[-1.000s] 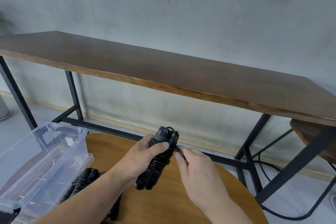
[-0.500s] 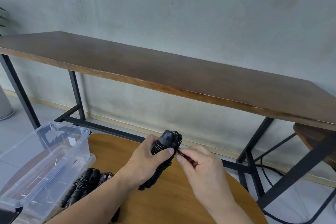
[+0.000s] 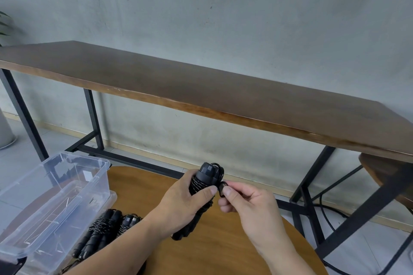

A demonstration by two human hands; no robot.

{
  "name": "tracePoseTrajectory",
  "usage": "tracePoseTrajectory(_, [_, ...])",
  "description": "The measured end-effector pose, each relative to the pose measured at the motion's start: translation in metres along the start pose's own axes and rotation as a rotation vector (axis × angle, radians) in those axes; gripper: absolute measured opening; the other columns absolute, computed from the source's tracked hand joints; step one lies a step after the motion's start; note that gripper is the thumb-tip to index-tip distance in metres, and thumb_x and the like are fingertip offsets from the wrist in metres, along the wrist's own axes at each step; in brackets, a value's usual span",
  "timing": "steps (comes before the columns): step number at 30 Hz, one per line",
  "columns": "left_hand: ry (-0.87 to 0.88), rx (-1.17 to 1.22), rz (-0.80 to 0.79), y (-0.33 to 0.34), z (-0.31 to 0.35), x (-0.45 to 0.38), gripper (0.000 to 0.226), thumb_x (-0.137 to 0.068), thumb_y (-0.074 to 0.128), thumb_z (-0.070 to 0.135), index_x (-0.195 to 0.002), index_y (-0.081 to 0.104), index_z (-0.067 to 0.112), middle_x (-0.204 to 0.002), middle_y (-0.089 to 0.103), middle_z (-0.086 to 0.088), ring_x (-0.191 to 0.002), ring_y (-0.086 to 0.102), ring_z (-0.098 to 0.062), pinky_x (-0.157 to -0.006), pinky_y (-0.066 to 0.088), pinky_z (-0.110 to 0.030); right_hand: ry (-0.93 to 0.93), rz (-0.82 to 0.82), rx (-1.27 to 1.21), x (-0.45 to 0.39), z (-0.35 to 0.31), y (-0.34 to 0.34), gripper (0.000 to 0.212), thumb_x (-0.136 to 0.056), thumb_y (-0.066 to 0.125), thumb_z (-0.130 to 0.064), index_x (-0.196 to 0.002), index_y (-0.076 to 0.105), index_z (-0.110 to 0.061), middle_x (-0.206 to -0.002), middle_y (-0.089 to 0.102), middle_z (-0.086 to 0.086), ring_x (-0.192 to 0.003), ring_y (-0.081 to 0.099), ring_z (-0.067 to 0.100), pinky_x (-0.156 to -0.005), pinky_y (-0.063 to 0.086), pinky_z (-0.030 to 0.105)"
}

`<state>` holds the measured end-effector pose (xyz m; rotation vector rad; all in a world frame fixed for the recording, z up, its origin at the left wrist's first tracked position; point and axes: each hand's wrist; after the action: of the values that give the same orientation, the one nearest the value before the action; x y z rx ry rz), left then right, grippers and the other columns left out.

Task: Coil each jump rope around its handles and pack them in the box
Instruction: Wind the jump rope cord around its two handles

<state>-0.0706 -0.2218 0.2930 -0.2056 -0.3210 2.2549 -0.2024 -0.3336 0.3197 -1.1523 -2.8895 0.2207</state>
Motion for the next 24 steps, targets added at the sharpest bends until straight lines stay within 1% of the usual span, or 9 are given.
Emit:
tracePoseTrajectory(2, [0.006, -0.024, -0.037, -0.002, 0.0, 0.0, 0.032, -0.085, 0.073, 0.045, -0.112, 0.057, 0.036, -0.088, 0.069, 0.007, -0.077, 0.062, -0.002, -0.069, 0.049, -0.017, 0.009, 0.007, -0.035, -0.001, 0.0, -0.001, 0.015, -0.092, 0.065, -0.007, -0.097, 0.075, -0.017, -0.069, 0.073, 0.01, -0.061, 0.068, 0.017, -0.065, 0.057, 0.024])
tracePoseTrajectory(4, [0.006, -0.052, -0.027, -0.003, 0.0, 0.0, 0.026, -0.086, 0.072, 0.034, -0.108, 0.058, 0.035, -0.084, 0.066, 0.005, -0.072, 0.059, -0.002, -0.068, 0.05, -0.021, -0.001, 0.01, -0.019, -0.001, 0.001, -0.001, 0.014, -0.092, 0.065, -0.007, -0.097, 0.075, -0.017, -0.068, 0.073, 0.01, -0.06, 0.067, 0.017, -0.065, 0.056, 0.024])
tracePoseTrajectory(8, [-0.014, -0.051, 0.018, 0.001, 0.0, -0.001, 0.02, -0.087, 0.07, 0.03, -0.102, 0.057, 0.033, -0.079, 0.066, -0.009, -0.062, 0.058, -0.015, -0.06, 0.053, -0.036, -0.029, 0.028, 0.07, 0.003, 0.003, 0.004, 0.015, -0.091, 0.067, -0.011, -0.096, 0.074, -0.023, -0.065, 0.072, 0.004, -0.058, 0.066, 0.012, -0.062, 0.053, 0.022])
tracePoseTrajectory(12, [0.009, -0.05, 0.064, 0.007, 0.0, -0.001, 0.023, -0.087, 0.07, 0.029, -0.102, 0.055, 0.034, -0.079, 0.065, -0.001, -0.06, 0.055, -0.006, -0.059, 0.05, -0.028, -0.022, 0.043, 0.051, 0.003, 0.004, 0.005, 0.013, -0.091, 0.069, -0.011, -0.097, 0.075, -0.021, -0.065, 0.072, 0.004, -0.058, 0.067, 0.012, -0.061, 0.052, 0.019])
tracePoseTrajectory(14, [0.016, -0.023, 0.066, 0.008, 0.001, -0.001, 0.024, -0.087, 0.071, 0.032, -0.105, 0.055, 0.037, -0.082, 0.066, -0.001, -0.063, 0.057, -0.007, -0.061, 0.049, -0.025, -0.003, 0.042, -0.002, 0.002, 0.002, 0.004, 0.012, -0.09, 0.07, -0.01, -0.097, 0.074, -0.018, -0.066, 0.073, 0.006, -0.059, 0.067, 0.013, -0.062, 0.053, 0.019])
tracePoseTrajectory(16, [0.029, -0.02, 0.044, 0.007, 0.002, -0.001, 0.029, -0.087, 0.071, 0.041, -0.111, 0.054, 0.039, -0.088, 0.068, 0.003, -0.073, 0.061, -0.007, -0.068, 0.051, -0.023, 0.023, 0.031, -0.067, 0.001, 0.001, 0.004, 0.012, -0.088, 0.07, -0.008, -0.098, 0.074, -0.015, -0.069, 0.074, 0.009, -0.06, 0.068, 0.015, -0.062, 0.054, 0.021])
tracePoseTrajectory(19, [0.051, -0.047, 0.008, 0.005, 0.004, 0.001, 0.039, -0.085, 0.063, 0.057, -0.119, 0.053, 0.039, -0.093, 0.068, 0.009, -0.085, 0.062, -0.002, -0.074, 0.05, -0.018, 0.047, 0.026, -0.147, 0.0, -0.002, 0.004, 0.013, -0.087, 0.071, -0.004, -0.099, 0.072, -0.009, -0.072, 0.074, 0.013, -0.065, 0.071, 0.02, -0.063, 0.056, 0.024])
tracePoseTrajectory(22, [0.057, -0.048, 0.017, 0.006, 0.007, 0.003, 0.024, -0.095, 0.053, 0.053, -0.113, 0.054, 0.038, -0.091, 0.068, 0.007, -0.084, 0.06, -0.002, -0.074, 0.049, -0.021, 0.068, 0.033, -0.216, 0.002, -0.004, 0.004, 0.013, -0.085, 0.072, -0.001, -0.098, 0.071, -0.005, -0.075, 0.074, 0.015, -0.068, 0.072, 0.022, -0.063, 0.057, 0.026])
tracePoseTrajectory(24, [0.014, 0.03, 0.005, 0.007, 0.009, 0.004, 0.021, -0.093, 0.044, 0.053, -0.106, 0.055, 0.04, -0.091, 0.067, 0.009, -0.084, 0.06, -0.003, -0.074, 0.047, -0.024, 0.089, 0.043, -0.266, 0.003, -0.005, 0.005, 0.012, -0.084, 0.072, 0.0, -0.096, 0.071, -0.003, -0.077, 0.074, 0.017, -0.067, 0.071, 0.021, -0.061, 0.058, 0.025])
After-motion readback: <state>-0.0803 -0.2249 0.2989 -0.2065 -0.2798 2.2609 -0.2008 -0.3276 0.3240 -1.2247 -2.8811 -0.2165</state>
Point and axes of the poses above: each hand's wrist, its own x-axis away from the middle knuckle, its own y-axis out of the palm, z = x × y
